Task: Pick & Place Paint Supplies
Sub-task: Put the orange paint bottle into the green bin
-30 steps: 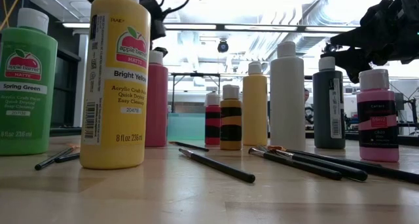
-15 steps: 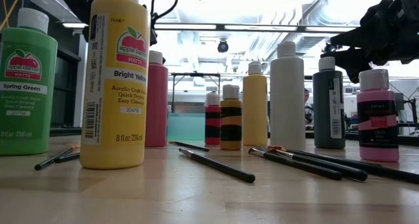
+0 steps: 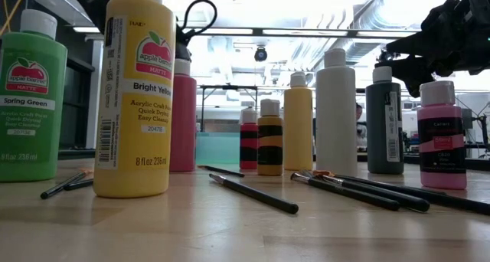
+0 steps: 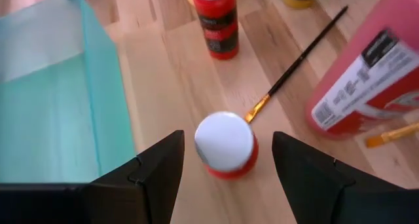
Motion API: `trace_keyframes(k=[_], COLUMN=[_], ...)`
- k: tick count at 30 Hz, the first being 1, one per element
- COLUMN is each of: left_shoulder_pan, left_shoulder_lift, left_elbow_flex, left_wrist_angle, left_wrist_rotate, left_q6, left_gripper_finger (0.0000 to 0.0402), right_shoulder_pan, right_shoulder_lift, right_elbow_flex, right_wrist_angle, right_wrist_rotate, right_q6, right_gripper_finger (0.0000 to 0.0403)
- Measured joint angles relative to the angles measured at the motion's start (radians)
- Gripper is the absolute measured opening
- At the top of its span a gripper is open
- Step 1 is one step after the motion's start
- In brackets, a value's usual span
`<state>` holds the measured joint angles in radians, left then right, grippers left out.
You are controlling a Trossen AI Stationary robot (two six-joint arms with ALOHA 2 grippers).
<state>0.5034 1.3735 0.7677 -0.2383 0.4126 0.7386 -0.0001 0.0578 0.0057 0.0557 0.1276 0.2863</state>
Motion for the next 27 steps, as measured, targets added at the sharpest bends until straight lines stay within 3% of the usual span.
trace_keyframes(k=[17, 27], left_shoulder_pan=[0.001, 0.000], left_shoulder_lift=[0.000, 0.031], left_elbow_flex=[0.000, 0.003], left_wrist_angle=[0.001, 0.010], left_wrist_rotate=[-0.042, -0.018], left_q6=[-0.055, -0.070], left_gripper_finger=[0.0222, 0.0142], right_shoulder_pan=[0.000, 0.000], right_shoulder_lift=[0.000, 0.000], right_elbow_flex=[0.000, 0.000], right_wrist_angle=[0.000, 0.000], right_wrist_rotate=[0.000, 0.000], right_q6=[0.000, 0.000], right_gripper_finger=[0.0237, 0.0237])
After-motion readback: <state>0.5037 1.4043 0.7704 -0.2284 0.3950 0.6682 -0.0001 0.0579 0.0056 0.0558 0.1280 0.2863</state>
